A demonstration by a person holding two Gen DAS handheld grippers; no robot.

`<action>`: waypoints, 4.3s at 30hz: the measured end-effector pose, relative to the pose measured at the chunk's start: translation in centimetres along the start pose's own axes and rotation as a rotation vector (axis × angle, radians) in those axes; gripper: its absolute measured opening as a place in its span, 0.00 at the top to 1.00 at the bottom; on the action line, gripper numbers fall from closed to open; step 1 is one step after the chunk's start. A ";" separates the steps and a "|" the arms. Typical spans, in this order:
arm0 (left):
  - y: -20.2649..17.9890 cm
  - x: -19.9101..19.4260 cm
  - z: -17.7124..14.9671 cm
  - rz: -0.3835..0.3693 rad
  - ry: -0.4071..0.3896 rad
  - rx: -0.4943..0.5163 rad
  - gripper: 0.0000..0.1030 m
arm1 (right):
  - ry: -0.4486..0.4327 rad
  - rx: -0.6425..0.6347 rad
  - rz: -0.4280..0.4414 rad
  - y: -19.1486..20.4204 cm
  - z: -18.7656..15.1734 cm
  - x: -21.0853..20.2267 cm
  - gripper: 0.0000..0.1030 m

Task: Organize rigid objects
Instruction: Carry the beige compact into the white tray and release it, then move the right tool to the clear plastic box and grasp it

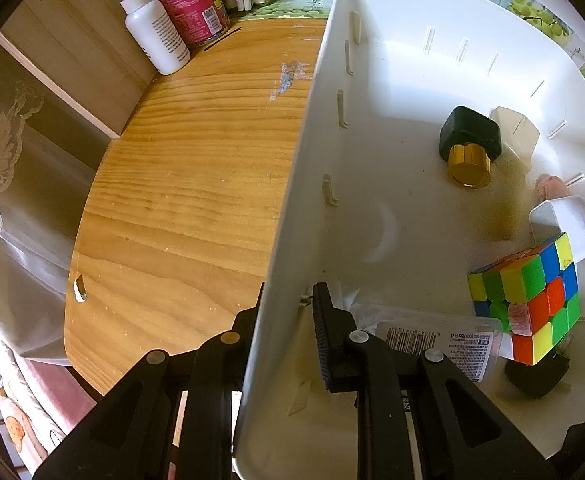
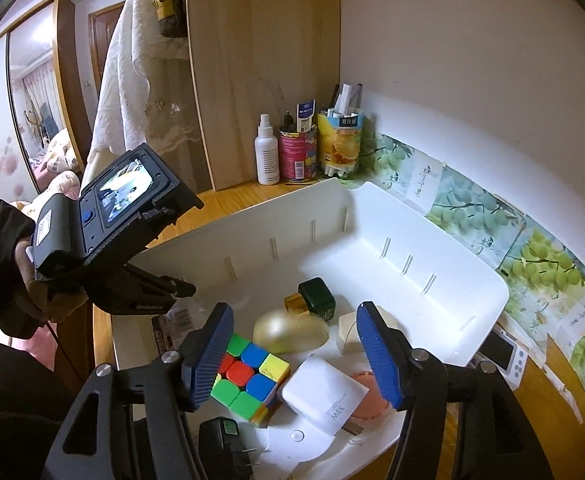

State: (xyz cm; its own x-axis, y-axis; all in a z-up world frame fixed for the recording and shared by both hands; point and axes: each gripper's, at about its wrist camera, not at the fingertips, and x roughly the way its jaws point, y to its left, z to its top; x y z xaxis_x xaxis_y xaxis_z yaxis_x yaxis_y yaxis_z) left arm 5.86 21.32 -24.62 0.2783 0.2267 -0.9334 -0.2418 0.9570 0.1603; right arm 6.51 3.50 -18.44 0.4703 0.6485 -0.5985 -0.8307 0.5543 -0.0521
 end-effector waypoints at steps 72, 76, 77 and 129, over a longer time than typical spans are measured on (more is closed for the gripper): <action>0.2 0.4 -0.4 0.019 0.000 0.012 0.77 | 0.119 0.090 -0.233 -14.1 -8.7 3.2 0.33; 0.1 0.4 -0.5 0.024 0.001 0.016 0.77 | 0.135 0.036 -0.240 -14.1 -8.7 3.9 0.33; 0.1 0.3 -0.5 0.024 0.002 0.018 0.77 | 0.135 0.030 -0.235 -14.3 -8.7 4.0 0.33; 1.2 0.7 -2.3 -0.085 -0.004 0.069 0.79 | 0.290 0.226 -0.372 -10.1 -10.9 2.3 0.40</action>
State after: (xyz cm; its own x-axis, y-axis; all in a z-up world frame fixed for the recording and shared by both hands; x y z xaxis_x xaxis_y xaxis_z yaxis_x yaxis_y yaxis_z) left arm 3.61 22.25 -25.82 0.2986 0.1451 -0.9433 -0.1525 0.9829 0.1029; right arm 12.72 -6.30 -28.01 0.5927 0.2326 -0.7711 -0.5228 0.8394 -0.1486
